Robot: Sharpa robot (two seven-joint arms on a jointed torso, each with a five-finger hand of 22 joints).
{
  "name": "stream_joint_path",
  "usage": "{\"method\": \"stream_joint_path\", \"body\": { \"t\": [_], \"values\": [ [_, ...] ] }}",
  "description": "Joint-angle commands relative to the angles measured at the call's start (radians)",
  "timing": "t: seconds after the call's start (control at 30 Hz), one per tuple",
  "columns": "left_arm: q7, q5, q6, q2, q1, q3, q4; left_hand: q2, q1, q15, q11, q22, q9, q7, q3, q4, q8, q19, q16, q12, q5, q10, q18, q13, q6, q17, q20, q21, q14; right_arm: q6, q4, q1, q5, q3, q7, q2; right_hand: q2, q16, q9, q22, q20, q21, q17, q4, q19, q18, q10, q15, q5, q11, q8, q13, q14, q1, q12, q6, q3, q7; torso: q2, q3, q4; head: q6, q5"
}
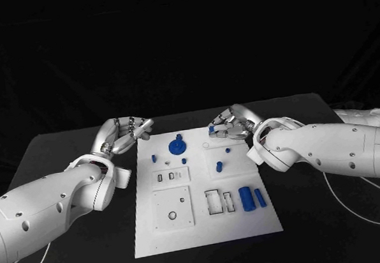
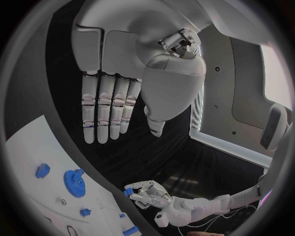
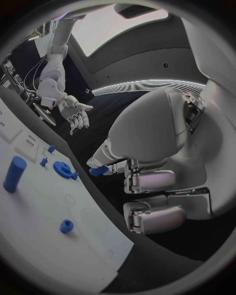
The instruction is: Assemble the parts on the task board
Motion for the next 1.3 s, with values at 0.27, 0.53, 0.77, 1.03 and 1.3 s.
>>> {"method": "stream_joint_path", "body": {
  "t": [0.27,0.53,0.77,1.03,1.3],
  "values": [
    [0.008,0.003,0.011,0.006,0.001,0.001,-0.001,0.001,0.007,-0.001,0.003,-0.001,0.002,0.006,-0.004,-0.001,-0.006,-0.003,-0.003,-0.001,0.005,-0.002,0.019,-0.001,0.001,-0.001,0.003,-0.005,-0.009,0.032,0.089,0.003,-0.111,0.0,-0.171,0.05,-0.003,0.004,0.0,0.263,0.005,0.004,0.263,-0.001,0.107,-0.007,0.103,0.006,-0.007,0.009,0.002,0.261,0.106,-0.016,-0.001,0.034,-0.011,-0.01,-0.001,-0.0011,0.0004,-0.018,0.037],
    [0.008,0.003,0.01,0.007,0.001,0.001,0.0,0.002,0.008,-0.001,0.003,-0.002,0.002,0.006,-0.005,-0.001,-0.008,-0.003,-0.003,0.0,0.005,-0.001,0.019,-0.002,0.001,-0.002,0.003,-0.007,-0.01,0.017,0.102,-0.007,-0.221,0.0,-0.23,0.103,-0.004,0.004,-0.001,0.263,0.006,0.004,0.263,0.0,0.107,-0.007,0.103,0.007,-0.008,0.01,0.001,0.261,0.106,-0.018,-0.001,0.034,-0.013,-0.008,0.0,-0.0007,-0.0006,-0.031,0.065],
    [0.007,0.003,0.009,0.007,0.001,0.001,0.002,0.002,0.008,-0.001,0.003,-0.002,0.002,0.006,-0.005,-0.001,-0.008,-0.003,-0.003,0.0,0.005,-0.001,0.019,-0.002,0.001,-0.002,0.003,-0.007,-0.01,-0.004,0.095,-0.022,-0.247,0.0,-0.252,0.142,-0.005,0.004,-0.003,0.263,0.008,0.004,0.263,0.003,0.107,-0.007,0.103,0.009,-0.011,0.014,-0.003,0.261,0.106,-0.025,-0.001,0.034,-0.017,-0.004,0.002,0.0002,0.0003,-0.035,0.079],
    [0.007,0.003,0.009,0.008,0.001,0.001,0.004,0.002,0.008,-0.001,0.003,-0.002,0.002,0.006,-0.005,-0.001,-0.008,-0.003,-0.003,0.0,0.005,-0.001,0.019,-0.002,0.001,-0.002,0.003,-0.007,-0.01,-0.003,0.084,-0.031,-0.253,0.0,-0.269,0.167,-0.003,0.004,-0.004,0.263,0.009,0.004,0.263,0.006,0.107,-0.007,0.103,0.011,-0.012,0.016,-0.005,0.261,0.106,-0.03,-0.001,0.035,-0.019,-0.002,0.001,-0.0007,-0.0012,-0.04,0.085],
    [0.009,0.003,0.009,0.007,0.001,0.001,0.006,0.002,0.009,-0.001,0.003,-0.002,0.002,0.006,-0.006,-0.001,-0.008,-0.003,-0.003,0.0,0.005,-0.001,0.019,-0.003,0.001,-0.002,0.003,-0.008,-0.01,0.01,0.071,-0.051,-0.255,0.0,-0.281,0.183,-0.003,0.004,-0.004,0.263,0.01,0.004,0.263,0.007,0.107,-0.007,0.103,0.012,-0.011,0.017,-0.005,0.261,0.106,-0.031,-0.001,0.036,-0.02,-0.001,0.001,-0.0003,-0.0026,-0.045,0.083]
  ]
}}
